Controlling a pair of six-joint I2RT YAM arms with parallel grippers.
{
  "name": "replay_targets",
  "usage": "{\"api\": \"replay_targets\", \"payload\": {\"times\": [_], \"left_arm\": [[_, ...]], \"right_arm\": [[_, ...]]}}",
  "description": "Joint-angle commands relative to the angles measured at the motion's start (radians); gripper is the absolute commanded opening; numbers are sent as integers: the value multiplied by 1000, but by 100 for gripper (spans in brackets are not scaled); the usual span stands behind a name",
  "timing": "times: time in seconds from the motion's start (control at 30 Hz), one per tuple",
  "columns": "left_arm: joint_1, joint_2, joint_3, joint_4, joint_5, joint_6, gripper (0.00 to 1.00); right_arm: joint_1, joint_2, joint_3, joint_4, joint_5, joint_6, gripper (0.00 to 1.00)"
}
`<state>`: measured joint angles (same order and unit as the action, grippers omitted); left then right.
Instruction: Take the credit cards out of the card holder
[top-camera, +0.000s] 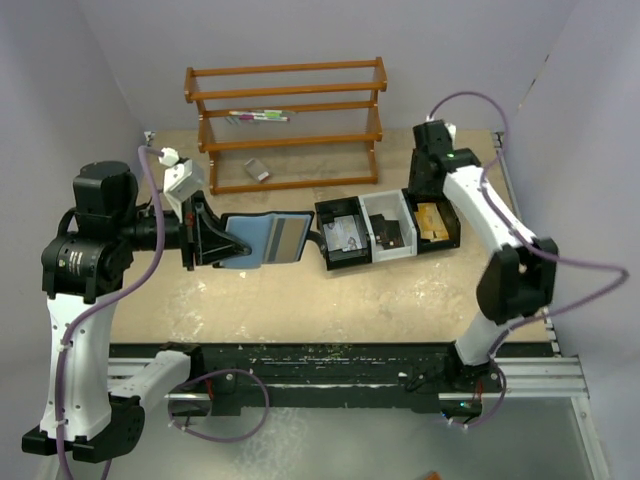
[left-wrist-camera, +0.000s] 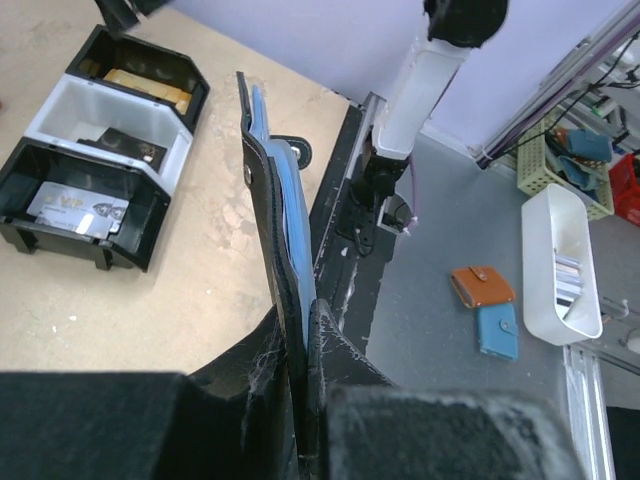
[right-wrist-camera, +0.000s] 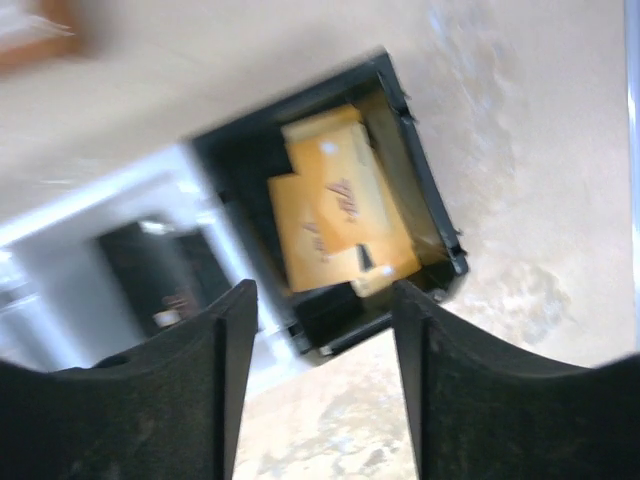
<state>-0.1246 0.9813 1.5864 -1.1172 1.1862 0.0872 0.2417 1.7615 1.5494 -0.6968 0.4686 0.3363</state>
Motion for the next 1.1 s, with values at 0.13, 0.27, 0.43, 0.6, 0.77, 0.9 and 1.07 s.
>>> {"api": "replay_targets", "payload": {"times": [0.13, 0.27, 0.43, 0.6, 0.77, 0.9, 1.07], "left_arm": [[0, -14, 8, 230, 165, -222, 0], [0, -32, -40, 439, 232, -411, 0], [0, -39, -54, 533, 254, -506, 0], [0, -43, -56, 549, 259, -531, 0], [1, -49, -61, 560, 260, -540, 0], [0, -50, -60, 561, 267, -548, 0], [0, -57, -60, 578, 289, -571, 0]], "right_arm": [[142, -502, -122, 341, -821, 62, 73], [248, -683, -283, 618, -1159, 172, 82], [398, -788, -361, 844, -1201, 256, 95], [490, -793, -380, 951, -1219, 291, 90], [548, -763, -390, 1021, -1211, 318, 73], [568, -745, -390, 1052, -1209, 332, 53], [576, -749, -386, 1057, -1199, 331, 19]]}}
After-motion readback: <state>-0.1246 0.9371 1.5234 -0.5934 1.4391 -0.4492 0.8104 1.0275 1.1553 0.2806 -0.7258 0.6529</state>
